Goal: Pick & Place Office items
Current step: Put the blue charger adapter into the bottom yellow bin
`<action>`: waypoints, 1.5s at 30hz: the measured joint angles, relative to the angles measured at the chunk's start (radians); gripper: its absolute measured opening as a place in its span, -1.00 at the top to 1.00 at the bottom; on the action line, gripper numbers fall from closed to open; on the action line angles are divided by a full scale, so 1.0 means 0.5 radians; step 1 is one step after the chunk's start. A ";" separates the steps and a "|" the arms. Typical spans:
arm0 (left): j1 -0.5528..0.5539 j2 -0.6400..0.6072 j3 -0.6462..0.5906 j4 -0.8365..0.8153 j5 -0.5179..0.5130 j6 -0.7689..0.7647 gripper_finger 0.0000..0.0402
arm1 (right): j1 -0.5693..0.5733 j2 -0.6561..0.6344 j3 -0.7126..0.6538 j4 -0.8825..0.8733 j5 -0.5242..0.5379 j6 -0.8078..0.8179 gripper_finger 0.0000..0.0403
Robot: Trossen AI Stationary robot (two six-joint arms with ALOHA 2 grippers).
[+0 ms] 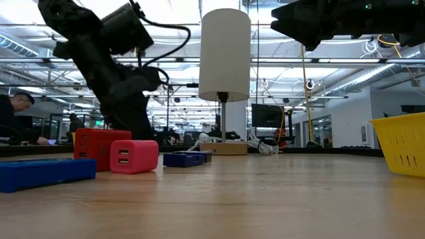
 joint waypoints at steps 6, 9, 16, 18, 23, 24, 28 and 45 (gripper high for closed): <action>-0.022 -0.145 0.005 -0.179 -0.009 -0.646 -0.47 | 0.000 0.000 0.000 0.000 0.002 0.004 0.10; -0.022 -0.182 0.058 -0.428 -0.008 -0.971 -0.47 | 0.000 0.000 0.000 0.001 0.002 0.005 0.10; -0.081 -0.138 0.272 -0.894 -0.032 -1.341 -0.47 | 0.000 0.000 -0.001 0.000 0.002 0.003 0.10; -0.107 -0.113 0.300 -0.885 -0.029 -1.370 -0.47 | 0.000 0.000 0.000 0.001 0.002 0.003 0.10; -0.118 0.008 0.305 -0.894 0.032 -1.481 -0.47 | 0.000 0.000 0.000 0.000 0.002 0.005 0.10; -0.112 0.026 0.305 -0.895 0.057 -1.500 -0.47 | 0.000 0.000 -0.001 0.000 0.002 0.005 0.10; -0.085 0.085 0.307 -0.867 0.128 -1.535 -0.47 | 0.000 0.000 0.000 0.000 0.002 0.005 0.10; 0.030 0.098 0.313 -1.069 0.086 -1.529 -0.47 | 0.000 0.000 -0.001 0.000 0.002 0.005 0.10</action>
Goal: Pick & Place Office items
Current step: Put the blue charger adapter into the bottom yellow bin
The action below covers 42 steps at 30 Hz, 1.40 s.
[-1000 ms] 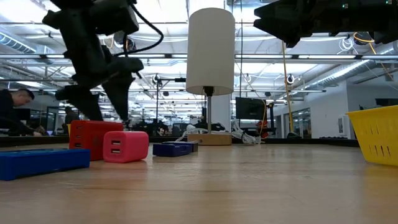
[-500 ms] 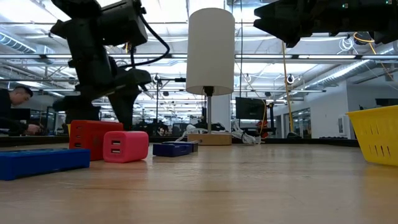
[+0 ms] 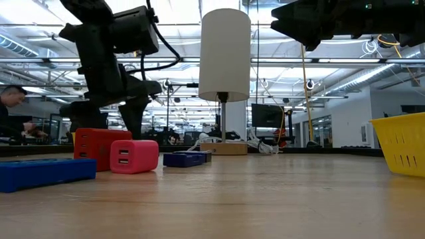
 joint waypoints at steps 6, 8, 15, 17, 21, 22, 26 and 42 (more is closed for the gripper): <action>-0.040 -0.065 -0.003 -0.219 0.165 -0.048 -0.47 | 0.000 0.000 0.000 0.000 0.000 0.000 0.10; -0.067 -0.112 -0.007 -0.282 0.161 -0.099 -0.47 | 0.000 0.000 0.000 0.000 0.000 0.000 0.10; -0.125 -0.273 -0.015 -0.289 0.012 -0.180 -0.47 | 0.000 0.000 0.001 0.000 0.001 -0.001 0.10; -0.129 -0.269 -0.015 -0.283 -0.019 -0.180 -0.47 | 0.000 0.000 0.000 0.000 0.000 0.000 0.10; -0.138 -0.228 -0.015 -0.274 -0.036 -0.131 -0.47 | 0.000 0.000 0.001 -0.001 0.000 0.001 0.10; -0.144 -0.212 -0.015 -0.273 -0.047 -0.118 -0.47 | 0.000 0.000 0.001 0.000 0.000 0.001 0.10; -0.171 -0.148 -0.014 -0.261 -0.058 -0.080 -0.47 | 0.000 0.000 0.000 -0.001 0.000 0.001 0.10; -0.174 -0.137 -0.011 -0.169 -0.184 -0.034 -0.47 | 0.000 0.000 0.000 -0.002 -0.004 0.002 0.10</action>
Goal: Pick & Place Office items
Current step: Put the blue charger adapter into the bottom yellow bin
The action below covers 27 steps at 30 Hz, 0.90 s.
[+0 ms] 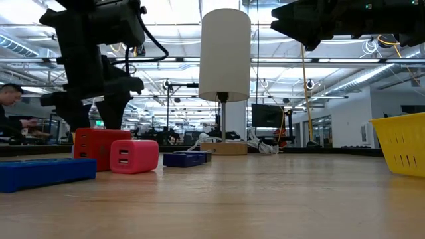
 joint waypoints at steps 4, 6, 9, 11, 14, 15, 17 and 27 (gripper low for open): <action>0.000 -0.001 0.002 -0.065 0.076 0.011 -0.47 | 0.000 0.000 0.001 0.001 0.000 0.000 0.10; -0.004 -0.001 0.002 -0.132 0.110 -0.020 -0.47 | 0.000 0.000 0.000 0.001 0.000 0.001 0.10; -0.008 -0.002 0.003 -0.162 0.142 -0.090 -0.47 | 0.000 0.000 0.000 0.001 0.000 0.000 0.10; -0.008 -0.002 0.003 -0.142 0.134 -0.096 -0.47 | 0.000 0.000 0.000 0.001 0.000 0.000 0.10; -0.008 -0.001 0.002 -0.091 0.150 -0.108 -0.47 | 0.000 0.000 0.000 0.002 -0.001 0.001 0.10; -0.010 -0.001 0.002 -0.081 0.160 -0.108 -0.47 | 0.000 0.000 0.000 0.002 -0.001 0.001 0.10; -0.014 -0.001 0.002 -0.081 0.179 -0.122 -0.47 | 0.000 0.000 0.000 0.002 -0.001 0.016 0.10; -0.023 -0.001 0.002 -0.062 0.288 -0.352 -0.47 | 0.000 0.000 0.000 0.003 0.001 0.101 0.10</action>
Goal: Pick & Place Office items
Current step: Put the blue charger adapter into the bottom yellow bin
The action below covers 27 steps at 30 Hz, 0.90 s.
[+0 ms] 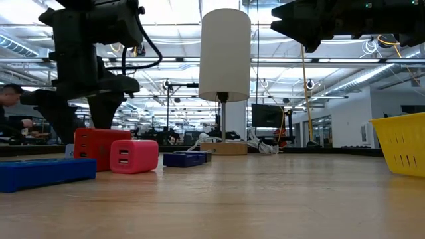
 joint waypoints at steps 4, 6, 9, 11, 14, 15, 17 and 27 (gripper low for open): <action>0.000 0.000 0.000 0.019 -0.045 -0.035 -0.47 | 0.000 0.000 0.000 0.000 0.000 -0.007 0.10; 0.000 0.006 -0.001 0.022 -0.047 -0.036 -0.47 | 0.000 0.000 0.000 0.001 0.001 -0.018 0.10; 0.000 0.074 -0.007 0.012 -0.040 -0.038 -0.47 | 0.000 0.001 0.000 0.018 0.001 -0.035 0.10; 0.000 0.133 -0.007 0.026 -0.001 -0.036 -0.47 | 0.000 0.001 0.000 0.047 0.002 -0.053 0.10; 0.010 0.223 -0.001 0.062 0.030 0.033 -0.47 | 0.000 0.001 -0.001 0.076 0.002 -0.055 0.10; 0.020 0.238 0.001 0.062 0.046 0.060 -0.47 | 0.000 0.001 -0.001 0.079 0.003 -0.056 0.10; 0.039 0.259 0.006 0.064 0.065 0.108 -0.47 | 0.000 0.001 -0.001 0.074 0.002 -0.056 0.10; 0.042 0.269 0.000 0.125 0.051 0.258 -0.47 | 0.000 0.001 -0.001 0.060 0.003 -0.064 0.10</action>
